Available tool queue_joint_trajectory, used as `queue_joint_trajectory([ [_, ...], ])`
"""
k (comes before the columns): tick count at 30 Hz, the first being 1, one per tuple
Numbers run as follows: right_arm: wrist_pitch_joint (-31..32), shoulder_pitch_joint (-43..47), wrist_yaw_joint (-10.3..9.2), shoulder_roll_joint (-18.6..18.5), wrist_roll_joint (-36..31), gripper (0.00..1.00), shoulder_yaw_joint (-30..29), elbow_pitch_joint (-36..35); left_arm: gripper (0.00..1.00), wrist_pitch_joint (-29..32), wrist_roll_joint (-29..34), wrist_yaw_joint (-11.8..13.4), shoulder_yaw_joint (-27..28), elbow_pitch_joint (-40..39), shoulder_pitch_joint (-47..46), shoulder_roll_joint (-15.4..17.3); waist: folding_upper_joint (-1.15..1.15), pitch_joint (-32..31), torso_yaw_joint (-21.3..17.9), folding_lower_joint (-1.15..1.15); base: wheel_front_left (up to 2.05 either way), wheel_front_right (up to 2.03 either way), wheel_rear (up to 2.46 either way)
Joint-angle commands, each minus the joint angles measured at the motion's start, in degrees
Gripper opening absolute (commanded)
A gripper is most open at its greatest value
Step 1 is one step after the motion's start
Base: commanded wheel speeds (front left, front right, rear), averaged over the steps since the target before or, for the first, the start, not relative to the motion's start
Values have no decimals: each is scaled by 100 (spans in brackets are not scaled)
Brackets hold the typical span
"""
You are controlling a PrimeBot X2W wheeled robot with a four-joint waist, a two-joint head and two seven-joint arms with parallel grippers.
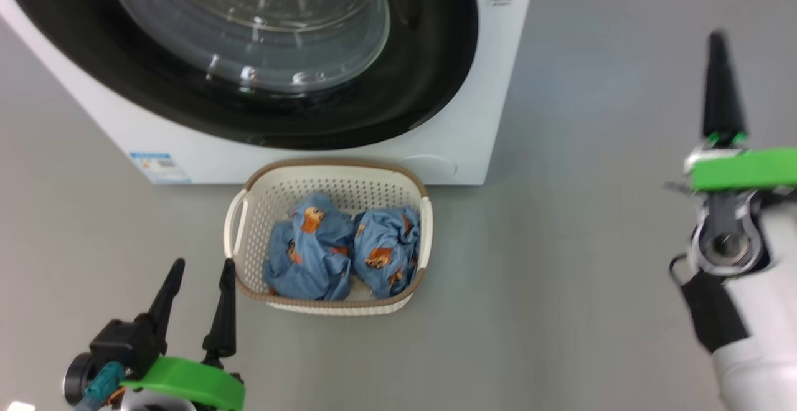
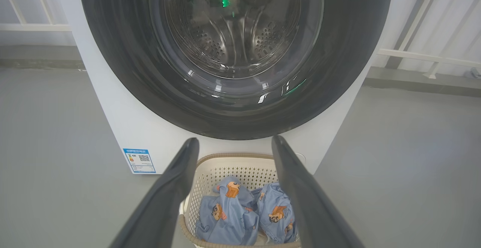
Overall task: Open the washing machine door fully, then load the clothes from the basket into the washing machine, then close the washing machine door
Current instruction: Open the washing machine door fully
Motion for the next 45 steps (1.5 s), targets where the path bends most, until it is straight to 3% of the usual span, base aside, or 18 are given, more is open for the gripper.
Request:
queue_joint_trajectory([
  [1,-26,-211,9,-84,335,0,205,-182,100,-37,-51,-5,139,-145,-229,73,0,207,191,0,0,0,0],
  [6,86,-662,9,-615,1429,0,610,-166,100,-37,-169,32,-35,-165,-394,73,0,458,377,0,0,0,0],
  [12,1140,-1318,9,-1036,2743,0,839,-43,100,-37,-298,99,-231,-195,-599,73,0,812,570,0,0,0,0],
  [15,1692,-1614,9,-1214,3028,0,925,59,100,-37,-359,129,-307,-216,-693,72,0,973,660,0,0,0,0],
  [28,3866,-2830,9,-1517,3701,0,1017,758,100,-37,-594,242,-634,-398,-1040,72,0,1644,998,0,0,0,0],
  [37,4578,-3353,9,-1436,3744,0,1091,1228,100,-37,-693,290,-744,-442,-1170,72,0,1879,1091,0,0,0,0],
  [45,4813,-3710,9,-1367,3586,0,1143,1492,100,-37,-773,336,-834,-500,-1255,72,0,2064,1170,0,0,0,0],
])
